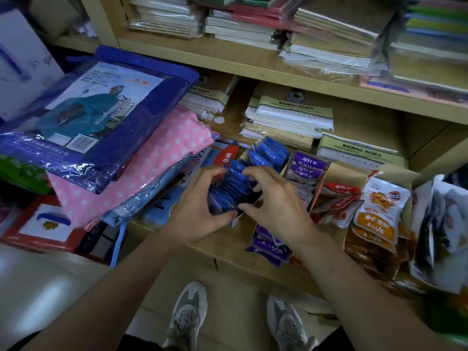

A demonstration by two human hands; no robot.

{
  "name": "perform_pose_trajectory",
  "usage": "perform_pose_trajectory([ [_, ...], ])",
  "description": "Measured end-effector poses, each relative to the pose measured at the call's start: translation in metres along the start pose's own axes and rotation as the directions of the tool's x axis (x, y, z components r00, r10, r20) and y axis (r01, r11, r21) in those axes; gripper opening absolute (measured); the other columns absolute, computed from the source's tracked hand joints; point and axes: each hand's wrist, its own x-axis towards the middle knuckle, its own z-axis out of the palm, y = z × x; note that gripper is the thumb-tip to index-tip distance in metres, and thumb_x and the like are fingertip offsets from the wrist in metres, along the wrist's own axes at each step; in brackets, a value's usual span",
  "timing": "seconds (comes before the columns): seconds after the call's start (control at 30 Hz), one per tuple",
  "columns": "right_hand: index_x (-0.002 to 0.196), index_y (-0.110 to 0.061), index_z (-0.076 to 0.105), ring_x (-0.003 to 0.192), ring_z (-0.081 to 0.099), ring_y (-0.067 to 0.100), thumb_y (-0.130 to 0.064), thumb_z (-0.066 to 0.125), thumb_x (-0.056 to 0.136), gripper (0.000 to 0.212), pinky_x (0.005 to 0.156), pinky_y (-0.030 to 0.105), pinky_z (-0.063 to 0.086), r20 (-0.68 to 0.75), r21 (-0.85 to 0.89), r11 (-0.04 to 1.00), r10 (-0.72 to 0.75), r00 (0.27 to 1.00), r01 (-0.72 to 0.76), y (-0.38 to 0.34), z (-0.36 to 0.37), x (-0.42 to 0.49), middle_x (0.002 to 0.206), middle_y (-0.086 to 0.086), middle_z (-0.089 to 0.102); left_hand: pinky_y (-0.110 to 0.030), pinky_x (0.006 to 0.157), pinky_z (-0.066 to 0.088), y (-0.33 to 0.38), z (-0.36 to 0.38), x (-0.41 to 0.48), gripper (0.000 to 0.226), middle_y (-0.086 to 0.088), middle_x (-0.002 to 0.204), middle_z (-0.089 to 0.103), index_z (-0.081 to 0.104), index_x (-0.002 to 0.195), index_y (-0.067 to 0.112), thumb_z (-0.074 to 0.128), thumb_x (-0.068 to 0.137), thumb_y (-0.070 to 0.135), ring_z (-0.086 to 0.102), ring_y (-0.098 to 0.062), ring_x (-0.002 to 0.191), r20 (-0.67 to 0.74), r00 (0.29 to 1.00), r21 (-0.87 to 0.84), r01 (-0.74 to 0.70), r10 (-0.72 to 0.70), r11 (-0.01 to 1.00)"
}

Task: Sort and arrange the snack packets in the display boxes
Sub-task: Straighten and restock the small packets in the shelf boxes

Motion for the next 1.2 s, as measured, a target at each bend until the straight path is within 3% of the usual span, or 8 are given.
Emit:
perform_pose_trajectory([
  [0.1, 0.12, -0.011, 0.061, 0.09, 0.071, 0.03, -0.01, 0.084, 0.076, 0.049, 0.071, 0.048, 0.061, -0.066, -0.094, 0.995, -0.023, 0.998, 0.017, -0.006, 0.011, 0.004, 0.109, 0.01, 0.069, -0.016, 0.097, 0.045, -0.002, -0.004, -0.001, 0.075, 0.003, 0.13, 0.056, 0.053, 0.134, 0.016, 0.091, 0.069, 0.019, 0.056, -0.007, 0.12, -0.009, 0.999, -0.005, -0.032, 0.032, 0.999],
  [0.3, 0.09, -0.01, 0.073, 0.075, 0.071, 0.017, -0.007, 0.075, 0.087, 0.004, 0.069, 0.041, 0.061, -0.139, -0.021, 0.998, 0.061, 0.988, -0.065, 0.005, 0.014, 0.011, 0.081, 0.001, 0.074, -0.008, 0.095, 0.041, -0.003, -0.003, -0.004, 0.054, 0.001, 0.134, 0.057, 0.061, 0.114, 0.011, 0.091, 0.069, 0.012, 0.053, -0.005, 0.126, -0.035, 0.997, -0.011, -0.064, 0.063, 0.998],
  [0.43, 0.083, -0.012, 0.075, 0.066, 0.067, 0.007, -0.002, 0.07, 0.088, 0.012, 0.065, 0.03, 0.058, -0.171, 0.162, 0.972, 0.197, 0.965, -0.17, 0.004, 0.014, 0.012, 0.073, -0.004, 0.071, -0.016, 0.098, 0.042, 0.0, -0.003, -0.003, 0.053, 0.001, 0.139, 0.05, 0.059, 0.114, 0.013, 0.09, 0.071, 0.013, 0.05, -0.011, 0.131, -0.054, 0.996, -0.012, -0.075, 0.074, 0.997],
  [0.67, 0.076, -0.027, 0.067, 0.065, 0.073, 0.009, -0.003, 0.071, 0.09, 0.028, 0.07, 0.039, 0.063, -0.156, 0.562, 0.73, 0.555, 0.817, -0.389, -0.001, 0.012, 0.005, 0.072, -0.002, 0.072, -0.009, 0.096, 0.036, 0.003, 0.0, -0.002, 0.048, 0.001, 0.132, 0.048, 0.057, 0.114, 0.015, 0.087, 0.077, 0.019, 0.047, -0.004, 0.127, -0.081, 0.994, 0.021, -0.065, 0.067, 0.998],
  [0.87, 0.079, -0.016, 0.065, 0.072, 0.062, 0.007, -0.004, 0.079, 0.082, 0.019, 0.067, 0.026, 0.056, -0.194, 0.285, 0.923, 0.318, 0.928, -0.256, -0.003, 0.014, 0.0, 0.079, -0.007, 0.062, -0.014, 0.093, 0.043, -0.005, -0.002, -0.007, 0.032, -0.002, 0.134, 0.05, 0.058, 0.093, 0.014, 0.08, 0.076, 0.031, 0.049, -0.013, 0.131, -0.066, 0.994, -0.019, -0.084, 0.083, 0.996],
  [0.97, 0.079, -0.015, 0.072, 0.069, 0.06, 0.005, 0.0, 0.078, 0.08, 0.016, 0.065, 0.02, 0.053, -0.199, 0.193, 0.97, 0.189, 0.962, -0.151, -0.002, 0.016, -0.003, 0.079, -0.008, 0.063, -0.015, 0.097, 0.042, -0.004, -0.005, -0.012, 0.034, -0.007, 0.134, 0.052, 0.063, 0.092, 0.01, 0.09, 0.073, 0.018, 0.053, -0.016, 0.127, -0.094, 0.986, 0.037, -0.132, 0.135, 0.991],
  [1.1, 0.092, -0.011, 0.079, 0.079, 0.068, 0.007, -0.004, 0.08, 0.081, 0.013, 0.072, 0.028, 0.06, -0.084, 0.226, 0.973, 0.077, 0.993, -0.056, 0.002, 0.016, -0.008, 0.091, -0.004, 0.07, -0.026, 0.094, 0.049, -0.004, -0.007, -0.019, 0.029, -0.008, 0.128, 0.058, 0.066, 0.085, 0.009, 0.091, 0.072, 0.015, 0.06, -0.017, 0.118, -0.111, 0.983, 0.056, -0.138, 0.144, 0.989],
  [1.2, 0.103, -0.009, 0.078, 0.081, 0.068, 0.011, -0.012, 0.084, 0.079, 0.025, 0.073, 0.032, 0.061, -0.006, 0.144, 0.989, 0.009, 1.0, -0.008, 0.001, 0.019, -0.01, 0.101, -0.001, 0.065, -0.021, 0.093, 0.048, -0.004, -0.01, -0.02, 0.028, -0.004, 0.126, 0.059, 0.066, 0.082, 0.011, 0.086, 0.073, 0.028, 0.061, -0.013, 0.116, -0.106, 0.987, 0.025, -0.12, 0.122, 0.992],
])
